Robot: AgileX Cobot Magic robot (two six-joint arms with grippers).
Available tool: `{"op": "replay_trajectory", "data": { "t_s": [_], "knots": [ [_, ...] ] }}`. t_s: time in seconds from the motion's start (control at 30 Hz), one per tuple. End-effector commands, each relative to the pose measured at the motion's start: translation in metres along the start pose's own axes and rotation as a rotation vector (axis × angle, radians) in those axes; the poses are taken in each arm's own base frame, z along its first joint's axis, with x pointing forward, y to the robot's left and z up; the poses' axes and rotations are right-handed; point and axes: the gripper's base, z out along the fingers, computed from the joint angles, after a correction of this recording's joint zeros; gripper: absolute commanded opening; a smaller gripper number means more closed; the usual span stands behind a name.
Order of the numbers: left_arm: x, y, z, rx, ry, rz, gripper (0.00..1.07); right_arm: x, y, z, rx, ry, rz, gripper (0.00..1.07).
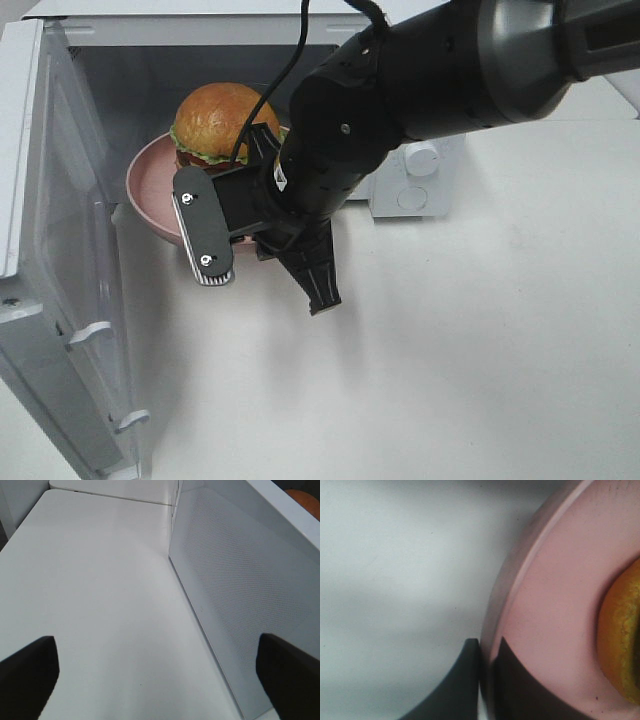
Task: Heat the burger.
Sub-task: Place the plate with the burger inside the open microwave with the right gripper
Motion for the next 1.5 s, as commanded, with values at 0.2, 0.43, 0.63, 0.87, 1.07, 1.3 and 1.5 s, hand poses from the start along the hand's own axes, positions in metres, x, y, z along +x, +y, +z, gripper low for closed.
{"op": "replay_trajectory", "data": {
  "t_s": [0.2, 0.43, 0.63, 0.87, 1.07, 1.3, 1.5],
  "knots": [
    [0.000, 0.000, 0.000, 0.006, -0.003, 0.003, 1.02, -0.006, -0.023, 0.005, 0.072, -0.016, 0.014, 0.00],
    [0.000, 0.000, 0.000, 0.006, -0.003, 0.003, 1.02, -0.010, -0.036, 0.017, 0.059, 0.001, 0.047, 0.00],
    [0.000, 0.000, 0.000, 0.006, -0.003, 0.003, 1.02, -0.013, -0.045, 0.020, 0.059, 0.009, 0.066, 0.00],
    [0.000, 0.000, 0.000, 0.006, -0.003, 0.003, 1.02, -0.015, -0.059, 0.027, 0.078, 0.040, 0.097, 0.00],
    [0.000, 0.000, 0.000, 0.006, -0.003, 0.003, 1.02, -0.018, -0.066, 0.038, 0.088, 0.036, 0.122, 0.00],
    [0.000, 0.000, 0.000, 0.006, -0.003, 0.003, 1.02, -0.014, -0.078, 0.044, 0.107, 0.039, 0.164, 0.00],
    [0.000, 0.000, 0.000, 0.006, -0.003, 0.003, 1.02, -0.009, -0.086, 0.052, 0.116, 0.052, 0.181, 0.00]
  ]
}}
